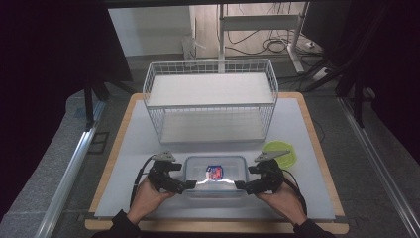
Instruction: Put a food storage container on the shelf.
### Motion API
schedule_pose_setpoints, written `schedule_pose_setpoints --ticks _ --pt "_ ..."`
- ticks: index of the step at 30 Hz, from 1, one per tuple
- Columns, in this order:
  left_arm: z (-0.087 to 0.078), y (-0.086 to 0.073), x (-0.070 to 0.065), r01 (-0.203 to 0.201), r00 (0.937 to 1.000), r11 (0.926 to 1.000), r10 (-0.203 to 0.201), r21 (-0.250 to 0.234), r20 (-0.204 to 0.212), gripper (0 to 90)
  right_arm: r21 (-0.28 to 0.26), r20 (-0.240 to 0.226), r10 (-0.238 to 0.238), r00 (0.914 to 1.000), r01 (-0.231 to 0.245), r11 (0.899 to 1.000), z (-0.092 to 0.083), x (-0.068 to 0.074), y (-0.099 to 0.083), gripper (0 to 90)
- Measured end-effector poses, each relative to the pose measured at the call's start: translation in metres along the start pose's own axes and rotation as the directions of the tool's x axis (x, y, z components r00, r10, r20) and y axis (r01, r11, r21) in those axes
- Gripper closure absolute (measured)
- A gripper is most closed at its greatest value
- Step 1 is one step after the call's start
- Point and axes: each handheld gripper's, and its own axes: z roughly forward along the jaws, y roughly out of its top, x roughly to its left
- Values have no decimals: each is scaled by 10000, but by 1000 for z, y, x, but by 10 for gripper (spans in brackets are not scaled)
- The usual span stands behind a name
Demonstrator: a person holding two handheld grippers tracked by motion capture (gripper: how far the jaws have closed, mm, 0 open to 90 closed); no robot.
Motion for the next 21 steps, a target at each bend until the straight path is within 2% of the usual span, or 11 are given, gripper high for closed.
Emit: schedule_pose_setpoints --ticks 3,5,7,12,15,21 --pt "6 1 3 180 9985 9997 -188 160 511 4 76 -210 390 9990 -389 9992 3 -4 1 146" --pt "7 1 3 231 9982 9996 -241 187 554 0 195 -671 818 9944 -806 9966 6 -8 0 138" --pt "7 1 2 180 9983 9996 -192 224 552 0 289 -930 1100 9896 -1078 9938 10 -11 -1 121" --pt "5 0 -1 210 9986 9993 -224 296 472 11 290 -990 1367 9857 -1344 9905 6 -11 -2 187" --pt "0 -3 -2 205 9984 9995 -217 234 521 53 294 -1018 1553 9826 -1531 9878 2 -9 -5 231" --pt "-9 -11 -10 119 9992 9998 -114 -136 374 142 72 -839 1469 9856 -1469 9891 -8 0 -12 353"
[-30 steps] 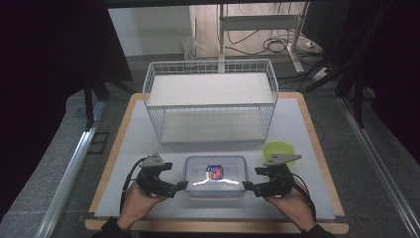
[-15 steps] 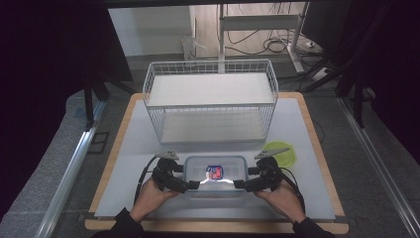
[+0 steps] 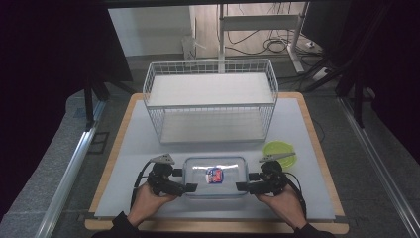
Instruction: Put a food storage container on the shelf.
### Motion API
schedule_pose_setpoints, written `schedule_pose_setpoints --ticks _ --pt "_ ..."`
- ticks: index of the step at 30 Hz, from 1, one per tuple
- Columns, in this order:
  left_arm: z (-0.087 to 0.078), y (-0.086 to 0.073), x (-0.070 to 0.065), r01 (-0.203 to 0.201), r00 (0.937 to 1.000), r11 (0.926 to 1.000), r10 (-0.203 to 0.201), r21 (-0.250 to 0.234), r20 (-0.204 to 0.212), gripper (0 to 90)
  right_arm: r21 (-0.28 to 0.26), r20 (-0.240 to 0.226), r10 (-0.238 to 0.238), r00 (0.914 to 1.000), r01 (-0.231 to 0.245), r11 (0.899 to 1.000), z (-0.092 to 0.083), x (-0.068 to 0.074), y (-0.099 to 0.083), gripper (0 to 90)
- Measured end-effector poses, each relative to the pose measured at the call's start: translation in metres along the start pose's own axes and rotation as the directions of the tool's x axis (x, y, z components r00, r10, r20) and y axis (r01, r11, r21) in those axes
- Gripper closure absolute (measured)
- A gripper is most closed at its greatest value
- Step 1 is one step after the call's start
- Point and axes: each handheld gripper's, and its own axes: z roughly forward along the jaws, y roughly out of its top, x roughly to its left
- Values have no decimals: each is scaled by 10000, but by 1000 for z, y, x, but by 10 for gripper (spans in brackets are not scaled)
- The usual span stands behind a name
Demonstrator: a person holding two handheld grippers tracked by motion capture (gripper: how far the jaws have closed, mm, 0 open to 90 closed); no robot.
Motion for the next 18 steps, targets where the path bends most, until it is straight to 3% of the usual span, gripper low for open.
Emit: schedule_pose_setpoints --ticks 5,8,13,18 --pt "-11 -13 -4 321 9992 9991 -315 -260 256 260 -476 -189 365 9992 -373 9982 -8 -1 -8 480" --pt "-19 -18 0 670 9963 9955 -632 -668 579 387 -647 -98 139 9999 -145 9978 -11 3 -10 513" --pt "-21 -20 2 800 9940 9935 -734 -813 816 438 -689 -28 -75 10000 73 9976 -12 4 -9 508" --pt "-24 -24 -1 719 9945 9930 -643 -938 822 471 -1114 -470 97 9988 -149 9937 -12 -4 -4 512"
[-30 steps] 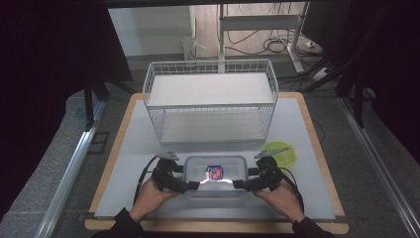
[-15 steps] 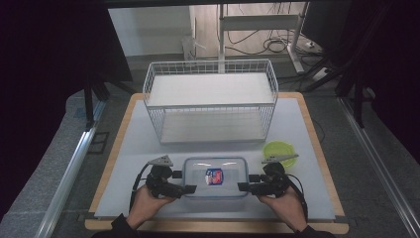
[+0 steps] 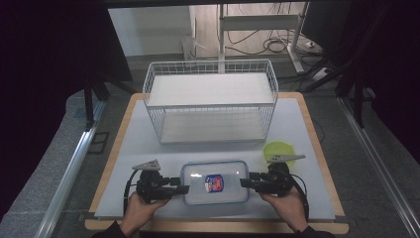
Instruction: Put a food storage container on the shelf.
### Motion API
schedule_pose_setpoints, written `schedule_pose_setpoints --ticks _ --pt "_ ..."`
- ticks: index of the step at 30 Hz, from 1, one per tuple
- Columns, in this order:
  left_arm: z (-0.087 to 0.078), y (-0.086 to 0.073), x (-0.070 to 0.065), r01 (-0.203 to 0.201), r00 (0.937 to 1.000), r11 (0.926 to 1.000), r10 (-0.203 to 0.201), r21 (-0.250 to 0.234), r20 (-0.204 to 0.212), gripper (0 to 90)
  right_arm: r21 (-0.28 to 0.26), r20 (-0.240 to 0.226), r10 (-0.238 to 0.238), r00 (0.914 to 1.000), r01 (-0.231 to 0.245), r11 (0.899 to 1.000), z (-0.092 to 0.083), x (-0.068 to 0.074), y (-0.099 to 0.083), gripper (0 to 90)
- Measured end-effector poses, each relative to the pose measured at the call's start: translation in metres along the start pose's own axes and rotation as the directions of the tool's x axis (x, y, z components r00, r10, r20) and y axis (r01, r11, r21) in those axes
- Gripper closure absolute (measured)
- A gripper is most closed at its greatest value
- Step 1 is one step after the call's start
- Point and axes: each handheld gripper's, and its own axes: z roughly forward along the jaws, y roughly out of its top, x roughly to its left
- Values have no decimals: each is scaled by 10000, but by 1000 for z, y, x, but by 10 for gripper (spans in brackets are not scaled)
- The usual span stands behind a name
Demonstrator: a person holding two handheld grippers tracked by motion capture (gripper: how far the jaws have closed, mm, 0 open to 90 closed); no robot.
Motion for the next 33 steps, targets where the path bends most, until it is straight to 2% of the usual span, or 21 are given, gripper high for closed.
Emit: schedule_pose_setpoints --ticks 3,7,9,12,17,19,21,24,27,29,33 --pt "0 -1 -1 57 10000 10000 -57 -71 -55 472 102 -190 317 9993 -315 9995 0 -3 -2 534" --pt "0 0 3 478 9988 9984 -476 -286 87 489 26 -500 804 9955 -804 9968 -2 -7 -5 586" --pt "-2 1 3 463 9989 9978 -461 -476 54 513 -85 -584 1061 9926 -1068 9942 -4 -8 -4 633" --pt "-4 2 2 297 9994 9979 -305 -573 -130 532 -236 -591 1028 9929 -1043 9943 -5 -7 -5 673" --pt "-4 2 3 287 9995 9978 -294 -591 -119 534 -151 -365 767 9964 -773 9969 -6 -4 -4 670" --pt "-4 2 5 332 9995 9976 -331 -608 23 539 -83 -291 563 9980 -566 9984 -5 -4 -2 641" --pt "-3 2 5 319 9995 9975 -317 -628 41 541 79 -165 154 9997 -152 9999 -2 -3 -1 578" --pt "-3 2 6 301 9995 9977 -295 -603 104 541 52 -151 -31 9999 32 10000 0 -4 0 542" --pt "-3 3 6 178 9998 9984 -175 -541 71 542 106 -597 172 9981 -166 9998 4 -10 0 477" --pt "-3 2 7 243 9996 9982 -237 -554 131 542 183 -719 222 9972 -209 9996 9 -12 0 432" --pt "-2 2 8 391 9991 9976 -381 -573 188 542 116 -693 426 9967 -419 9991 7 -12 0 505"
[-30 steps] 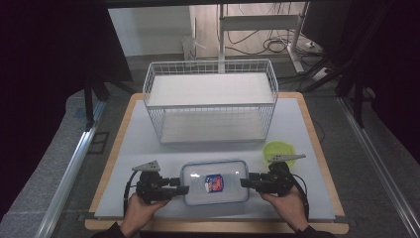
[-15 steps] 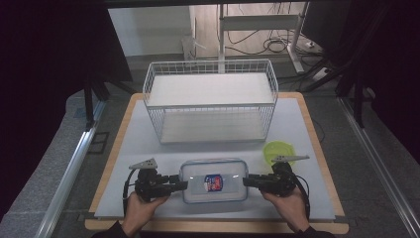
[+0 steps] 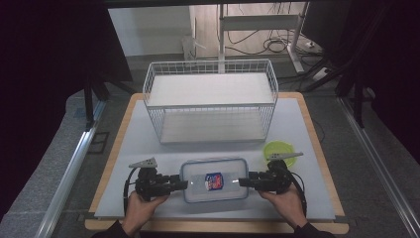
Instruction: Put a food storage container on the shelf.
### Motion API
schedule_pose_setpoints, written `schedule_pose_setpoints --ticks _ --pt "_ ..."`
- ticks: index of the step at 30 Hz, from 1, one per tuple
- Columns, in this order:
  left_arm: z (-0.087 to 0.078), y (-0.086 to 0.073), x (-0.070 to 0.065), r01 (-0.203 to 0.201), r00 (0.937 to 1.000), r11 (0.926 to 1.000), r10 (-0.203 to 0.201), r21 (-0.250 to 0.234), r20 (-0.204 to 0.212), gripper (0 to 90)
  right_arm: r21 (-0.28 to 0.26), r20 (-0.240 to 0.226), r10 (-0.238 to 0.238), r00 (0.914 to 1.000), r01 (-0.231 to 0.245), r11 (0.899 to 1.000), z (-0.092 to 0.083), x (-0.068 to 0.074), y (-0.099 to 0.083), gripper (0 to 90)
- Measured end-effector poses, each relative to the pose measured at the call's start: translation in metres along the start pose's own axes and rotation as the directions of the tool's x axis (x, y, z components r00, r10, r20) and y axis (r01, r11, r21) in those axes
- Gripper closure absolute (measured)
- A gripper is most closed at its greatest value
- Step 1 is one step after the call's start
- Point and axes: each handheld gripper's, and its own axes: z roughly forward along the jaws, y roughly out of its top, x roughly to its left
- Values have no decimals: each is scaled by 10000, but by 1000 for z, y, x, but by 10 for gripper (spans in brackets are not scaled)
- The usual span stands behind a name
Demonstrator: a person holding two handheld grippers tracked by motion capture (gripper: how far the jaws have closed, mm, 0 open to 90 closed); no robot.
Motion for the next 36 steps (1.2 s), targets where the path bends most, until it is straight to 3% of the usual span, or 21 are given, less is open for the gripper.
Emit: schedule_pose_setpoints --ticks 8,12,18,28,36 --pt "2 4 -3 141 9994 9999 -142 -38 -300 532 -299 45 675 9977 -674 9973 -2 3 -6 526" --pt "-2 10 -4 -1 9973 9998 -15 -210 -732 524 -287 389 235 9990 -224 9993 -1 12 -5 526" --pt "-9 20 -10 -212 9971 9976 162 -666 -742 524 -626 299 132 9995 -113 9980 -4 17 2 526" --pt "-10 35 -16 -420 9973 9974 383 -586 -631 523 -1185 369 -247 9990 289 9925 -20 23 23 534" --pt "-19 51 -19 -659 9950 9953 602 -706 -800 522 -1371 299 -492 9983 529 9891 -24 27 39 535"
